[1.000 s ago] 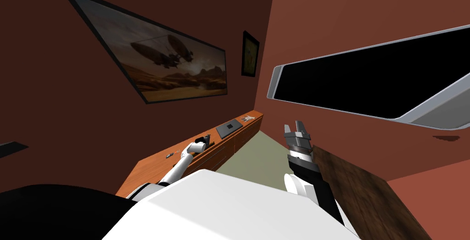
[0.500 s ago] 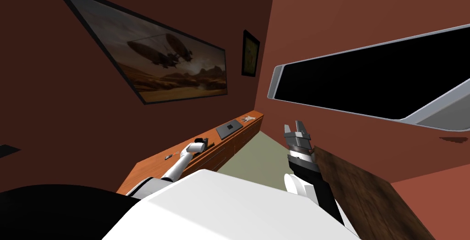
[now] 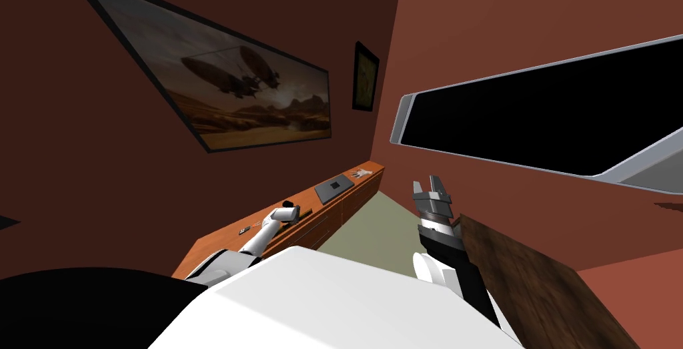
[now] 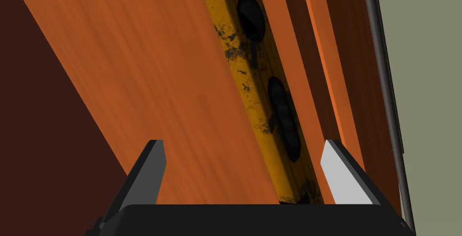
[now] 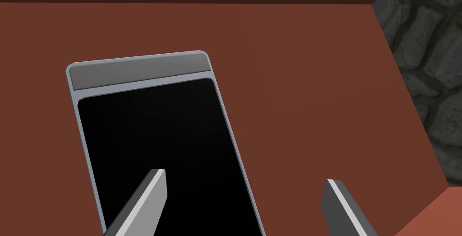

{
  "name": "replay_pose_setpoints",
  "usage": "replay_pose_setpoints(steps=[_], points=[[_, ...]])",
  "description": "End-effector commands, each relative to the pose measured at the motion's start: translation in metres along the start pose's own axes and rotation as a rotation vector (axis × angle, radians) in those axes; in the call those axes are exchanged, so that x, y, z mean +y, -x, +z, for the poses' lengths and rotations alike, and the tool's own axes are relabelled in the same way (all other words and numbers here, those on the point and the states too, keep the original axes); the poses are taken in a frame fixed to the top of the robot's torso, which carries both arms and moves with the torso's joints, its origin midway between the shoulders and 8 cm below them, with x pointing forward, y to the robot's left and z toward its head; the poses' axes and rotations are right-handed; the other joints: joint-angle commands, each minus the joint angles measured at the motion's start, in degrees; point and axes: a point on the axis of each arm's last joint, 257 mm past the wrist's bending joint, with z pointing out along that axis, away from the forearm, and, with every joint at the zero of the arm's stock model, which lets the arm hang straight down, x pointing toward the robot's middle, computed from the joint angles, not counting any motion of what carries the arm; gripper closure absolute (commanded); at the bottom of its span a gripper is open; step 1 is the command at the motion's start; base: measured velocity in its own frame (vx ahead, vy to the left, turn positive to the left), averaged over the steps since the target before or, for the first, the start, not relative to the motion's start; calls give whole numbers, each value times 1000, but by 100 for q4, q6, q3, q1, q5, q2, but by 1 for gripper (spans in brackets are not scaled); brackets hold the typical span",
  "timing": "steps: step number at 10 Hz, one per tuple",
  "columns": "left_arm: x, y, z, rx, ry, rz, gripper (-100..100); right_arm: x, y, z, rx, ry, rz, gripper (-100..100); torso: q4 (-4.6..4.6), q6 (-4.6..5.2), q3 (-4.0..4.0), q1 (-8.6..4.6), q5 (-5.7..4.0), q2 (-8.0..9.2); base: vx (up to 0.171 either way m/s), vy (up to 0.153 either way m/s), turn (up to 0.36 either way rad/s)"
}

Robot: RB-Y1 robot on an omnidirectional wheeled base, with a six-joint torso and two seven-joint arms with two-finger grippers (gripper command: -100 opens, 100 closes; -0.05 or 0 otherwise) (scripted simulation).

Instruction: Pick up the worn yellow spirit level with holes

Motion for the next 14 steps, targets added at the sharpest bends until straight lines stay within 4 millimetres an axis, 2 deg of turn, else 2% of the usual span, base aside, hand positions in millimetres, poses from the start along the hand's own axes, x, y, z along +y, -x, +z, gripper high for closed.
replay_pose_setpoints(steps=[1, 2, 3, 4, 5, 7, 8, 9, 13, 14], points=[[14, 6, 3, -15, 65, -36, -100, 0, 0, 0, 0, 0, 0, 0, 0, 0, 0, 0, 0, 0, 18, 26, 19], [21, 9, 5, -22, 79, -40, -100, 0, 0, 0, 0, 0, 0, 0, 0, 0, 0, 4, 0, -1, 21, 28, 4], [36, 16, 6, -37, 140, -77, -100, 0, 0, 0, 0, 0, 0, 0, 0, 0, -1, 5, 1, -1, 27, 38, 14], [38, 17, 6, -39, 147, -77, -100, 0, 0, 0, 0, 0, 0, 0, 0, -1, -1, 9, 1, -3, 25, 41, 11], [53, 23, 6, -55, 209, -113, -100, 0, 0, 0, 0, 0, 0, 0, 0, 0, -2, 9, 2, -3, 33, 42, 13], [58, 23, 4, -60, 248, -142, -100, 0, 0, 0, 0, 0, 0, 0, 0, 0, -2, 10, 2, -4, 29, 47, 16], [69, 29, 5, -72, 271, -150, -100, 0, 0, 0, 0, 0, 0, 0, 0, 0, -3, 13, 2, -5, 23, 45, 0], [70, 29, 5, -72, 272, -150, -100, 0, 0, 0, 0, 0, 0, 0, -1, -1, -1, 12, 2, -2, 12, 18, 2], [105, 45, -5, -119, 422, -246, -100, 0, 0, 0, 0, 0, 0, 0, -1, 0, -4, 14, 3, -8, 35, 49, 15], [105, 45, -5, -119, 422, -246, -100, 0, 0, 0, 0, 0, 0, 0, -1, -1, -3, 14, 2, -6, 22, 43, 8]])
